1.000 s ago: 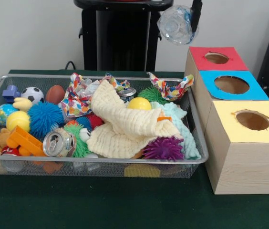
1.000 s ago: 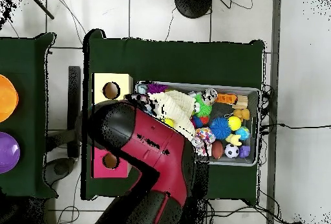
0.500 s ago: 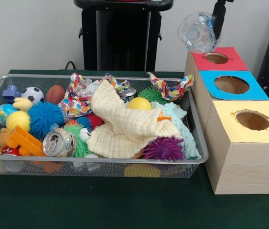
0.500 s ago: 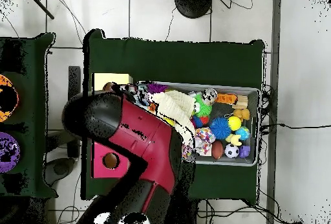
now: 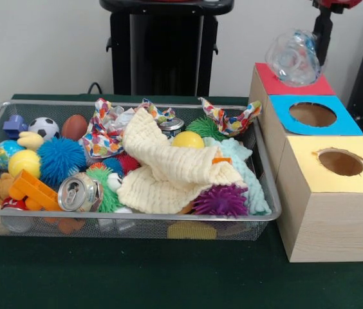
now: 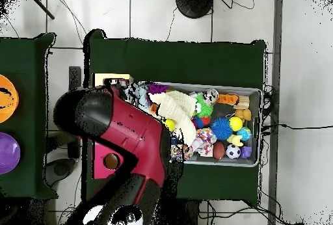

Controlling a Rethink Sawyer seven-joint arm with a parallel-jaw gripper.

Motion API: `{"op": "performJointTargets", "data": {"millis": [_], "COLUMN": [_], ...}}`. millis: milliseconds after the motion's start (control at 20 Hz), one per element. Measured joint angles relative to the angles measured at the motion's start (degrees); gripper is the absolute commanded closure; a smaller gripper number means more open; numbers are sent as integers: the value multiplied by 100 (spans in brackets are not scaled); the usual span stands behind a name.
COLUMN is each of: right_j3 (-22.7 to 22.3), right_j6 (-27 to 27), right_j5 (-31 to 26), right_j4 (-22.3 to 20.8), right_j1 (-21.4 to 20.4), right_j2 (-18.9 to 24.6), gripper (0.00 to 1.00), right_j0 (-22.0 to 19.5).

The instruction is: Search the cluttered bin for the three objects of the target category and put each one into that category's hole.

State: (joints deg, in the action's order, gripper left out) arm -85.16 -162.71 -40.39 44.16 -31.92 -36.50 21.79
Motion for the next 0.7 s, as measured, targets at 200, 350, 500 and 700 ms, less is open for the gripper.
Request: {"op": "performJointTargets", "data": {"millis": [200,350,500,700], "right_j3": [-22,-40,-41,-41], "right_j6": [0,0,0,0], "right_j5": [322,502,542,516], "right_j4": [192,290,293,163], "right_j1": [41,72,146,235], "right_j2": [175,254,268,266], "gripper": [100,100,100,100], "right_j0": [68,126,196,204]}}
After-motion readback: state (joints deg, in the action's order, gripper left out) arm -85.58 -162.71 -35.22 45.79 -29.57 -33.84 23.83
